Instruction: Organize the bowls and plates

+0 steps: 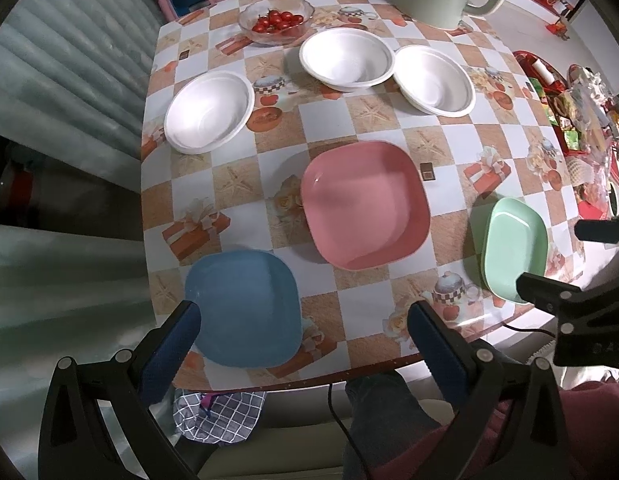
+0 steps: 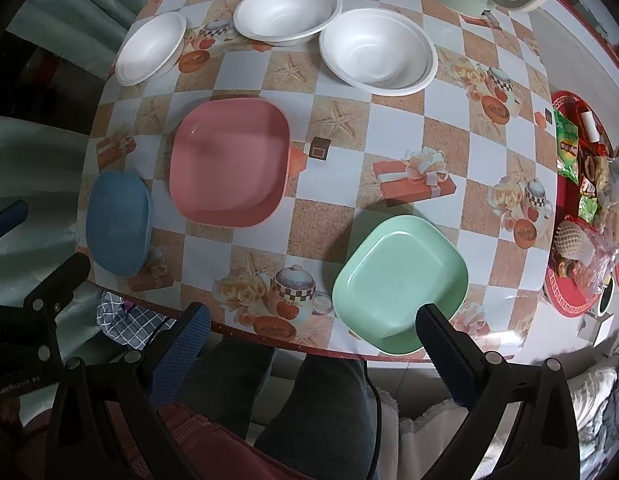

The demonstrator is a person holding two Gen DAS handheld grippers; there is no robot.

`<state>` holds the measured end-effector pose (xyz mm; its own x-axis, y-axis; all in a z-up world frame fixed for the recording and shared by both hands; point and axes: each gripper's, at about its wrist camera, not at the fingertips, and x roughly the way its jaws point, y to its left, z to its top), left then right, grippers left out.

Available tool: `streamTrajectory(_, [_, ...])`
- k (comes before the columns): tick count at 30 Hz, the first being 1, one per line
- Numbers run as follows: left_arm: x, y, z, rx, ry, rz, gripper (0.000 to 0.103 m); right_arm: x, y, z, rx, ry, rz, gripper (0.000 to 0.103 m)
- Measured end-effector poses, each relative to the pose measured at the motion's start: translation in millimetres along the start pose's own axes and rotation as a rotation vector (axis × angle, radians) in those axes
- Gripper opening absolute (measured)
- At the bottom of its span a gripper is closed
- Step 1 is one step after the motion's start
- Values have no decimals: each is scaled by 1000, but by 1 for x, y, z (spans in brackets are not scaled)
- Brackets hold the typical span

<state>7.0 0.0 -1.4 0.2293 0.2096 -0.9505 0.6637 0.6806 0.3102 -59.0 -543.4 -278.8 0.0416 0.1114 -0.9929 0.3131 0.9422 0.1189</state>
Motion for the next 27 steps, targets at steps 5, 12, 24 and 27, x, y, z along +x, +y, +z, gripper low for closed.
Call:
streamTrajectory(5, [10, 7, 2, -37, 1, -67, 103, 8, -4, 2, 17, 50, 4, 103])
streamTrajectory(12, [24, 8, 6, -66, 4, -117, 103, 14, -3, 4, 11, 65, 30, 103])
streamTrajectory(24, [32, 6, 16, -62, 24, -141, 103, 22, -5, 7, 14, 101, 17, 103])
streamTrajectory(27, [34, 3, 18, -58, 26, -139, 103, 25, -9, 7, 24, 111, 12, 103])
